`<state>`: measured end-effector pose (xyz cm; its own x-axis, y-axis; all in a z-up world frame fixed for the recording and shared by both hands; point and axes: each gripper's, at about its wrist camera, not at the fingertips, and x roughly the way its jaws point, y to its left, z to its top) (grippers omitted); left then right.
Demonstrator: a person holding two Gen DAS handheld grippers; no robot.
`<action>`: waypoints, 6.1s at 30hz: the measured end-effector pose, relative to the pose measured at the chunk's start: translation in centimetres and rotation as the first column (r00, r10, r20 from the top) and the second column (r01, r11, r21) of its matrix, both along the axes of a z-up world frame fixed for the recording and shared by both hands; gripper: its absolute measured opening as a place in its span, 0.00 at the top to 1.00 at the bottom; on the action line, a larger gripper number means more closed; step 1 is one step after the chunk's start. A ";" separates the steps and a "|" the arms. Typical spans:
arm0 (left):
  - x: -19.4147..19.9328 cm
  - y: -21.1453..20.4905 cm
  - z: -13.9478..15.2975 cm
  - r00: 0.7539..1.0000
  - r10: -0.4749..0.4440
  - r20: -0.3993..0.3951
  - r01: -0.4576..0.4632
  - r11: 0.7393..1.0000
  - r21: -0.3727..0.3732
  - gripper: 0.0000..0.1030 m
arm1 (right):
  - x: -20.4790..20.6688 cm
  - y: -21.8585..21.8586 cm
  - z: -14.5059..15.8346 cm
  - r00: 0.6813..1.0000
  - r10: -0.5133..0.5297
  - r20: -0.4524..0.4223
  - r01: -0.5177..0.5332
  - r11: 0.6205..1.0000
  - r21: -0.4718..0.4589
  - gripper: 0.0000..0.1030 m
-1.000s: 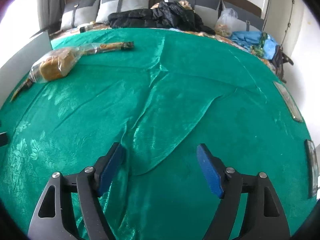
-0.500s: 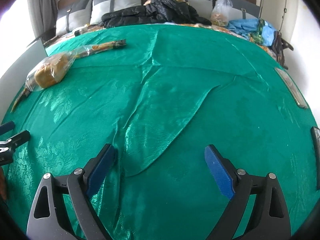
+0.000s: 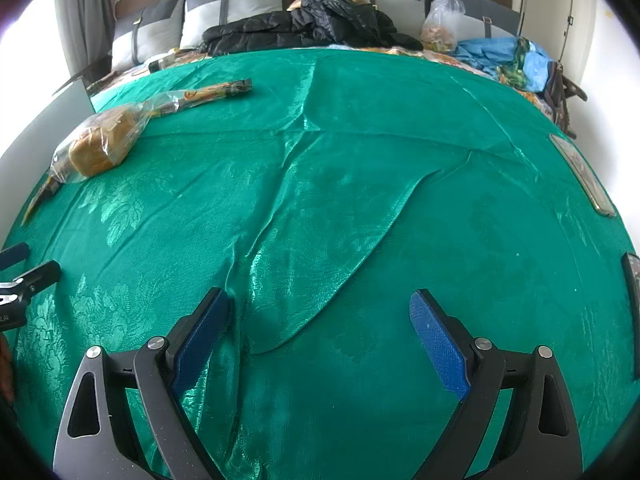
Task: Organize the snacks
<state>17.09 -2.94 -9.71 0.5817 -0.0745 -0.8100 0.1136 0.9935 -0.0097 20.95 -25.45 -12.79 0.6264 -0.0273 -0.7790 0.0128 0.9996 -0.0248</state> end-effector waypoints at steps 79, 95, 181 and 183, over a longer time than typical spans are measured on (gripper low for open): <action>-1.4 6.2 0.1 0.998 0.069 -0.009 -0.069 0.998 0.004 0.00 | -0.1 -0.1 0.0 1.000 0.000 0.002 0.000 1.000 0.004 0.08; -1.3 6.1 0.3 1.000 0.032 -0.001 -0.032 0.999 -0.031 0.00 | -0.1 -0.1 0.0 1.000 -0.001 0.003 0.001 1.000 0.004 0.08; -1.9 4.5 0.2 0.995 -0.098 -0.002 0.098 0.995 -0.003 0.00 | 17.3 18.9 8.4 0.915 0.353 -0.195 -0.341 0.936 0.090 0.08; -1.9 4.5 0.2 0.995 -0.098 -0.002 0.098 0.995 -0.003 0.00 | 19.3 22.0 5.9 0.889 0.365 -0.278 -0.371 0.928 0.031 0.08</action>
